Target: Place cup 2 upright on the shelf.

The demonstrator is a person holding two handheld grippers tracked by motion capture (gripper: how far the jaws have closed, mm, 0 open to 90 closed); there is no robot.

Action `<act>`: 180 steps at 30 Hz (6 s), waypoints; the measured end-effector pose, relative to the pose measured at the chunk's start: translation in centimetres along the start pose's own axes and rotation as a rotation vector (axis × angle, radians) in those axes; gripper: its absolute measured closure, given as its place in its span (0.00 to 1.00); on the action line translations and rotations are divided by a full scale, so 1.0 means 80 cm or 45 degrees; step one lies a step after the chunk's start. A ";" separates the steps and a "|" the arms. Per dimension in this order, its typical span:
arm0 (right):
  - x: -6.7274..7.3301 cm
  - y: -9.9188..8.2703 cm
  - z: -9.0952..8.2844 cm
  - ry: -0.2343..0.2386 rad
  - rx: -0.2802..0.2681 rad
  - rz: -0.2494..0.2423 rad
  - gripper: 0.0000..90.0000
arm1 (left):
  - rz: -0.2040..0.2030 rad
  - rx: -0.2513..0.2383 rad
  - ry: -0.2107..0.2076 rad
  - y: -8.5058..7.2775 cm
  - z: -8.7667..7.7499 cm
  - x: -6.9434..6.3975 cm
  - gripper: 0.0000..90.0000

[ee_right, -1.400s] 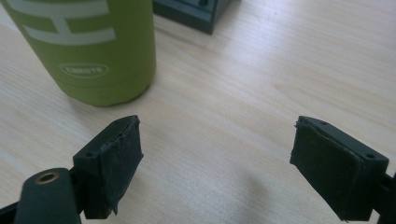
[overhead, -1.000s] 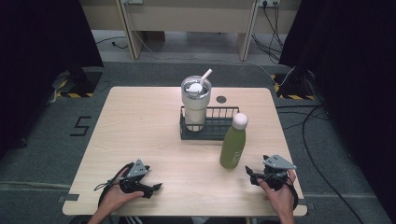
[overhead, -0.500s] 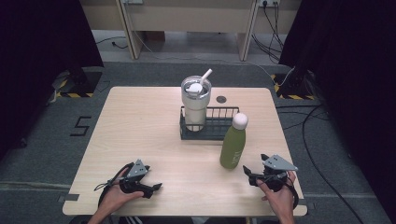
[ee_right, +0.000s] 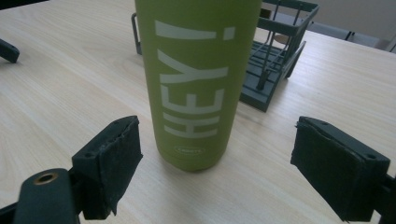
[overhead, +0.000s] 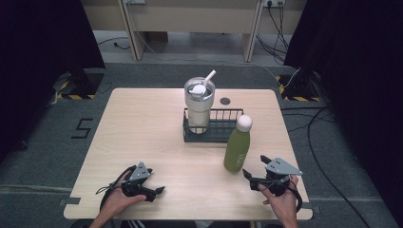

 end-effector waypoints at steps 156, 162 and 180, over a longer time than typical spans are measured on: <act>-0.032 0.161 0.054 0.045 -0.222 -0.050 0.23 | 0.000 -0.001 0.001 0.000 0.000 0.000 0.15; -0.036 0.174 0.061 0.051 -0.222 -0.038 0.23 | -0.001 -0.001 0.002 0.000 0.000 0.000 0.15; -0.054 0.204 0.099 0.010 -0.220 -0.028 0.23 | -0.002 -0.002 0.001 0.000 0.000 0.000 0.15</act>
Point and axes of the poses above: each handheld gripper's, and its own axes: z roughly forward along the jaws, y roughly out of its top, x roughly to its left, the point moved 8 cm from there along z, roughly forward along the jaws, and after that the axes turned 5 degrees about x, right-handed, at the moved point
